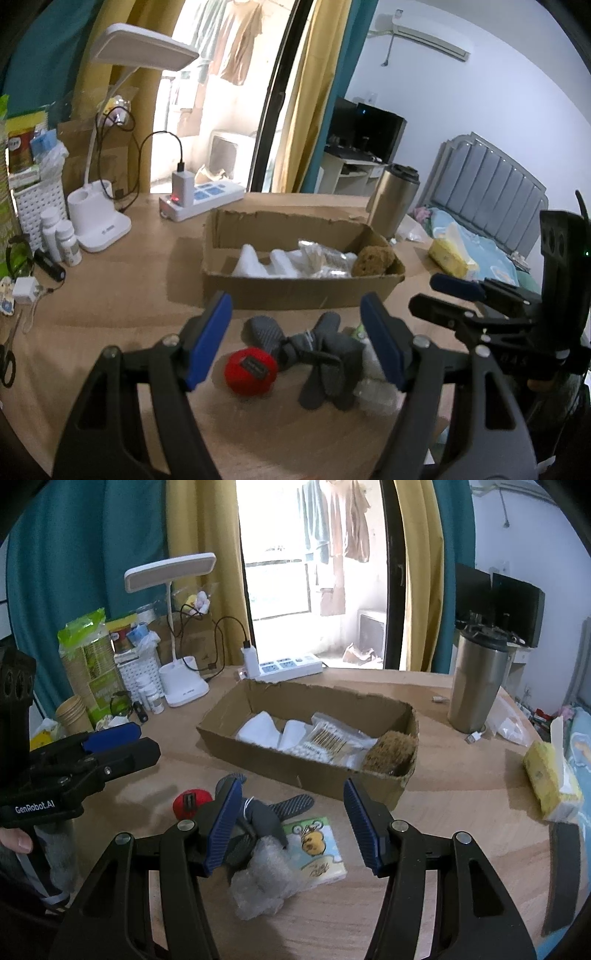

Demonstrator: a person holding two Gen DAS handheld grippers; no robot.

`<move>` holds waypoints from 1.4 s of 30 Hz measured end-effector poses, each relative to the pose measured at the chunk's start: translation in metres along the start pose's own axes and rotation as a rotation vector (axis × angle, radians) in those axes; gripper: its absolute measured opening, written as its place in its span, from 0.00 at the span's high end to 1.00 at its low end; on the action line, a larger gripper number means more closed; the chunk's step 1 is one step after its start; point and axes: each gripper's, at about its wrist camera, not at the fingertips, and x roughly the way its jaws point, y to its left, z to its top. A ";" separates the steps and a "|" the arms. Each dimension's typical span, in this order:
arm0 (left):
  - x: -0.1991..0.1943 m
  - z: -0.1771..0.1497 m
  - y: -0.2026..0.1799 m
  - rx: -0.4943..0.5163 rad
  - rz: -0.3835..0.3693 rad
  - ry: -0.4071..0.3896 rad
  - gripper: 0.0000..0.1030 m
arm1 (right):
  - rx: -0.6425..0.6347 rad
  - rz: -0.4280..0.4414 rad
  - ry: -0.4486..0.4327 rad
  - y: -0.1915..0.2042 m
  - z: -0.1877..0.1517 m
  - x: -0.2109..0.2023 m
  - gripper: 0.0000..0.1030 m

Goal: Organize soft objects
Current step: 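Grasp the red ball keychain with the left tool while the right tool grasps the bubble wrap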

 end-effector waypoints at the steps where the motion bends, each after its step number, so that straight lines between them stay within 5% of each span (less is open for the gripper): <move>1: -0.001 -0.001 0.001 0.000 0.000 0.002 0.28 | 0.002 0.000 0.004 0.001 -0.003 0.001 0.41; 33: 0.016 -0.054 0.009 -0.021 0.026 0.111 0.28 | 0.026 0.038 0.127 0.011 -0.061 0.035 0.42; 42: 0.024 -0.055 0.010 -0.020 0.043 0.133 0.28 | -0.015 0.073 0.134 0.012 -0.063 0.039 0.60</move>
